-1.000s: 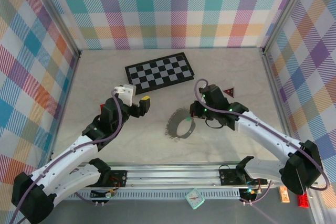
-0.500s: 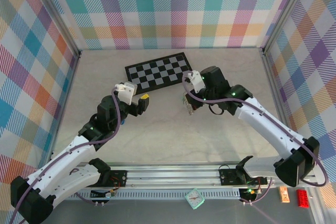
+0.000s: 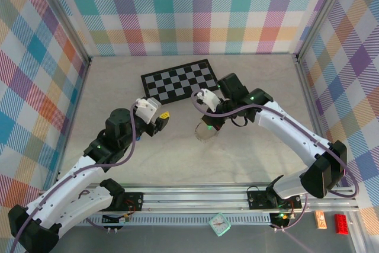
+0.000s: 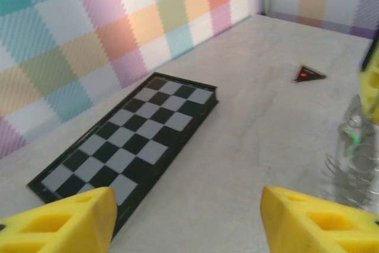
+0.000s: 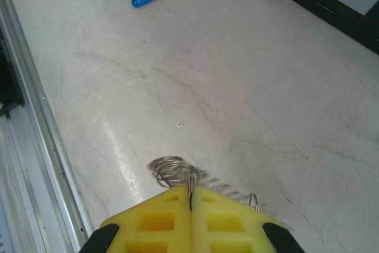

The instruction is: Put the keys on the keyring

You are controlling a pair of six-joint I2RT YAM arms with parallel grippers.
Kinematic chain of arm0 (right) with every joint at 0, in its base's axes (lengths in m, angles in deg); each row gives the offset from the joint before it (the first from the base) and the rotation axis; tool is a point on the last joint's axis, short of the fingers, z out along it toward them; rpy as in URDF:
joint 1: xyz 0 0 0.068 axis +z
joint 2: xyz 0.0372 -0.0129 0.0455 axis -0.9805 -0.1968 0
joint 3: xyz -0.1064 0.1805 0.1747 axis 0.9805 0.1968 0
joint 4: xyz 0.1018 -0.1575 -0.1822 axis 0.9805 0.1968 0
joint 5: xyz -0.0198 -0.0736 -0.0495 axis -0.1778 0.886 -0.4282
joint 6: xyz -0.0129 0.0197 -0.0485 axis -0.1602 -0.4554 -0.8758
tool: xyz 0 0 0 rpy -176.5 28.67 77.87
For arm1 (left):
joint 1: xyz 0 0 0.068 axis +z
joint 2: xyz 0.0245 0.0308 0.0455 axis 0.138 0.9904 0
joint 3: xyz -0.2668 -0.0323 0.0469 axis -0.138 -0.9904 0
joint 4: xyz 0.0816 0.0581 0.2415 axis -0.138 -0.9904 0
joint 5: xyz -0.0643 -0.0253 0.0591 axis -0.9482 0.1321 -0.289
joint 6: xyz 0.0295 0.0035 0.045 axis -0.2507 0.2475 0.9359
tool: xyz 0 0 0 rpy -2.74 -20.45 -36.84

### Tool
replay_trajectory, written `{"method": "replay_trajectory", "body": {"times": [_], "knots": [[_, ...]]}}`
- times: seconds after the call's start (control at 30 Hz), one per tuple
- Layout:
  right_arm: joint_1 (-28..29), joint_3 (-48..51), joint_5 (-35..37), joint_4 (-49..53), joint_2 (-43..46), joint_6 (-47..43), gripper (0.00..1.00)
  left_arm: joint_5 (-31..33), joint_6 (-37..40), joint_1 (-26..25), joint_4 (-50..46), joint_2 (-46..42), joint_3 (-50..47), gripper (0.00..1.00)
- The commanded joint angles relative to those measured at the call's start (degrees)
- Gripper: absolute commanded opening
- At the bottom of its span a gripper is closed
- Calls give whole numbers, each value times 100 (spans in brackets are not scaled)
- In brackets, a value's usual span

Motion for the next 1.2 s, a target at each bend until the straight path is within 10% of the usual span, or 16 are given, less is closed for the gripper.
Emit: {"method": "replay_trajectory", "body": {"times": [0.0, 0.87, 1.17], "knots": [[91, -214, -486, 114, 106, -440, 0, -873, 414, 62, -202, 67, 228, 58], [820, 286, -717, -575, 187, -1350, 0, -3978, 1852, -23, -417, 1133, 166, 30], [943, 388, -821, -736, 208, -1322, 0, -3903, 1982, -52, -389, 1311, 118, 26]]}}
